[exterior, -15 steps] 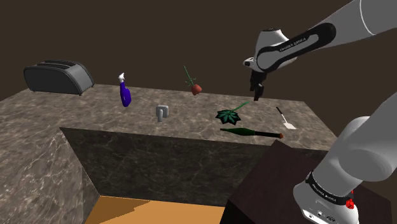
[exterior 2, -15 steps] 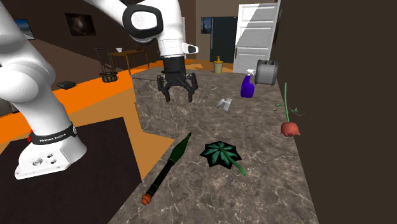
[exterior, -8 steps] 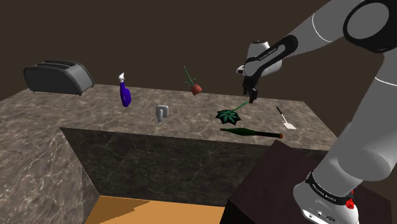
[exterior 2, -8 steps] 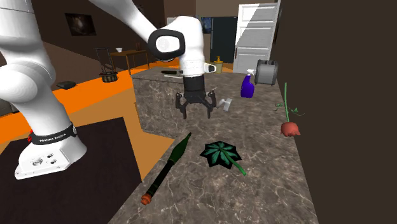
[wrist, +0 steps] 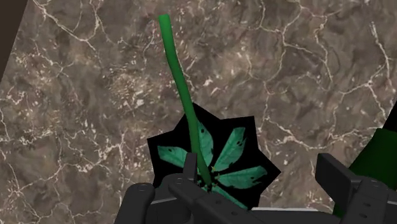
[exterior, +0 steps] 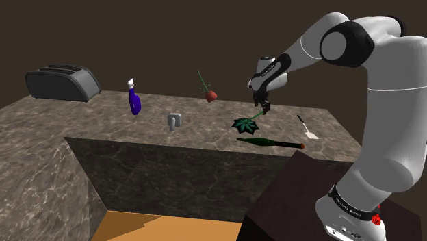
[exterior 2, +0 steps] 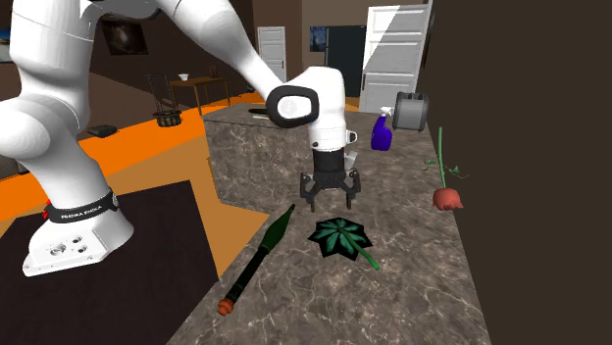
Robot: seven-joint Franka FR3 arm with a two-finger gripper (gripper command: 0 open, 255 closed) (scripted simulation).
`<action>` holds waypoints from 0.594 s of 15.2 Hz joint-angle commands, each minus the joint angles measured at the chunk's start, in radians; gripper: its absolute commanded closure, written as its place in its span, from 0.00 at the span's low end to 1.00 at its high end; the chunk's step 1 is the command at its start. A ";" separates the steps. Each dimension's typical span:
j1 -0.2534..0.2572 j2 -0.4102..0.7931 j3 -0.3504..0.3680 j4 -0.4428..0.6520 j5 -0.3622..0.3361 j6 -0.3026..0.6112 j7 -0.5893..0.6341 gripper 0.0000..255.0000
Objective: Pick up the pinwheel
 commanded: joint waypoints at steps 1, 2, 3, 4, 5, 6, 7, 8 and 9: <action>-0.032 0.088 0.022 0.080 0.014 0.008 -0.063 0.00; -0.046 0.128 0.032 0.120 0.017 0.008 -0.088 0.00; -0.059 0.169 0.042 0.162 0.019 0.007 -0.111 0.00; -0.072 0.209 0.052 0.205 0.019 0.004 -0.134 0.00; -0.084 0.250 0.062 0.250 0.018 0.001 -0.156 0.00; -0.087 0.261 0.064 0.262 0.017 0.000 -0.161 0.00; -0.088 0.271 0.066 0.264 0.019 0.008 -0.160 0.00; -0.090 0.281 0.067 0.266 0.020 0.016 -0.160 0.00; -0.091 0.292 0.069 0.268 0.021 0.023 -0.159 0.00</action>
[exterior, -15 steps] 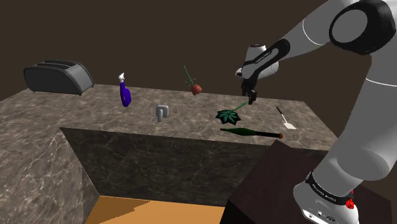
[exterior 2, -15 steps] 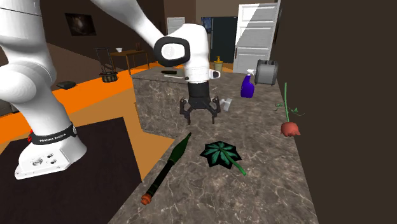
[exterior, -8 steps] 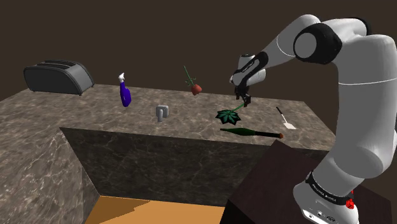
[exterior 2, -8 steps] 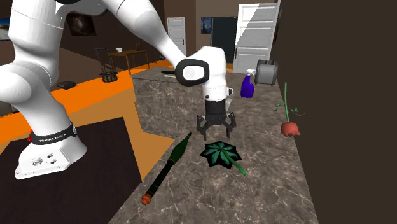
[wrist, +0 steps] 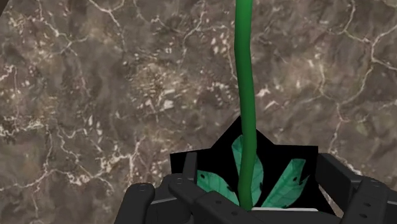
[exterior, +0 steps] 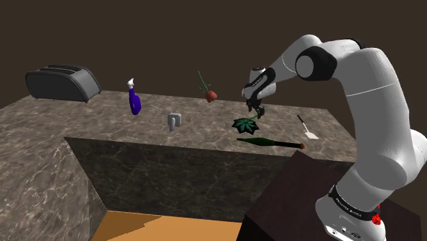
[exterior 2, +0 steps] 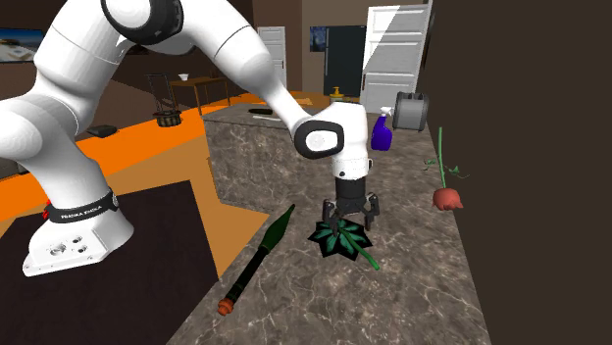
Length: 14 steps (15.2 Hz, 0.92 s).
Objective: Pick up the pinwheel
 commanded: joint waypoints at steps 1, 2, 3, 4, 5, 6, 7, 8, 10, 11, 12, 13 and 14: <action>-0.004 0.021 0.004 0.008 0.002 0.013 -0.001 0.00; -0.005 0.032 0.005 0.011 0.004 0.021 0.000 0.00; -0.007 0.043 0.007 0.014 0.005 0.028 0.001 0.00; -0.009 0.060 0.009 0.020 0.007 0.040 0.002 0.00; -0.009 0.060 0.010 0.020 0.007 0.040 0.002 0.00; -0.009 0.060 0.010 0.020 0.007 0.040 0.002 0.00; -0.010 0.061 0.010 0.021 0.007 0.039 0.001 1.00; -0.010 0.060 0.010 0.021 0.007 0.040 0.001 1.00; -0.010 0.060 0.010 0.021 0.007 0.040 0.001 1.00; -0.010 0.060 0.010 0.021 0.007 0.040 0.001 1.00; -0.010 0.060 0.010 0.021 0.007 0.040 0.001 1.00; -0.010 0.060 0.010 0.020 0.007 0.040 0.001 1.00; -0.010 0.060 0.010 0.021 0.007 0.039 0.001 1.00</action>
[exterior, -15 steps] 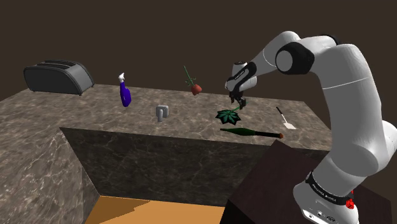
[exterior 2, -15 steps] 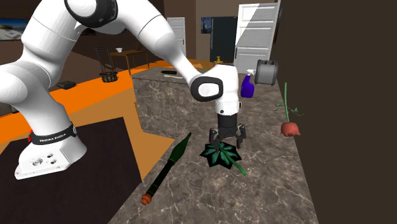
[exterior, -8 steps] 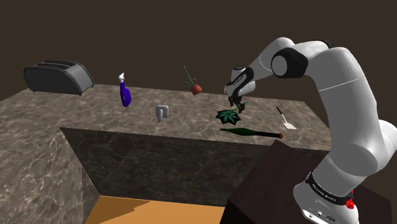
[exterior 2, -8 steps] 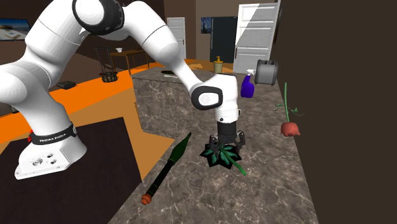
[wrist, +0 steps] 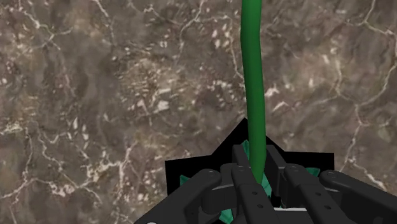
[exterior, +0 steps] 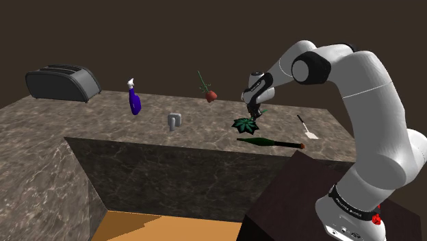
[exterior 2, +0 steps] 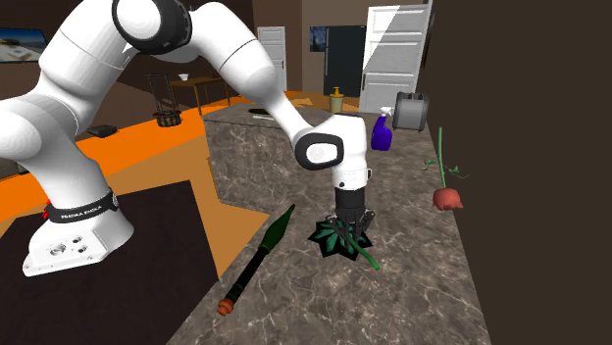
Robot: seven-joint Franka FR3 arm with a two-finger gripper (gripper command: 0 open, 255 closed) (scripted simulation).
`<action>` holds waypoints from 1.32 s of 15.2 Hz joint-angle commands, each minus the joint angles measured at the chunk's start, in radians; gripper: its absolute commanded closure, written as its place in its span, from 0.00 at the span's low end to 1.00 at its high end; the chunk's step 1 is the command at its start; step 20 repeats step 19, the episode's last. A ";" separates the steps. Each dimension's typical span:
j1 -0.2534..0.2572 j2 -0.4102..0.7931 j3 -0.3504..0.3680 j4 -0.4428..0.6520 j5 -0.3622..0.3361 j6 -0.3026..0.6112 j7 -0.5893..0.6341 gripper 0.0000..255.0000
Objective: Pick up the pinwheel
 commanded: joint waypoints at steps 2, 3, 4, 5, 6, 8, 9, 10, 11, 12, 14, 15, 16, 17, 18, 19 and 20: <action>0.001 -0.001 0.000 -0.001 0.000 0.000 0.001 1.00; 0.002 -0.012 -0.001 -0.005 -0.001 -0.007 0.000 1.00; 0.004 -0.022 -0.003 -0.008 -0.003 -0.014 -0.001 1.00; 0.005 -0.033 -0.005 -0.011 -0.004 -0.022 -0.002 1.00; 0.007 -0.043 -0.006 -0.013 -0.005 -0.030 -0.003 1.00; 0.010 -0.064 -0.010 -0.018 -0.008 -0.045 -0.004 1.00; 0.011 -0.074 -0.011 -0.020 -0.009 -0.053 -0.005 1.00; 0.013 -0.085 -0.013 -0.022 -0.011 -0.061 -0.006 1.00; 0.014 -0.095 -0.014 -0.024 -0.012 -0.069 -0.006 1.00; 0.015 -0.104 -0.016 -0.025 -0.014 -0.078 -0.007 1.00; 0.018 -0.124 -0.019 -0.027 -0.016 -0.095 -0.009 1.00; 0.019 -0.133 -0.020 -0.028 -0.018 -0.103 -0.009 1.00; 0.021 -0.143 -0.022 -0.028 -0.019 -0.112 -0.010 1.00; 0.022 -0.152 -0.023 -0.029 -0.021 -0.121 -0.011 1.00; 0.022 -0.154 -0.023 -0.029 -0.021 -0.122 -0.011 1.00; 0.022 -0.153 -0.023 -0.029 -0.021 -0.122 -0.011 1.00; 0.022 -0.153 -0.023 -0.029 -0.021 -0.122 -0.011 1.00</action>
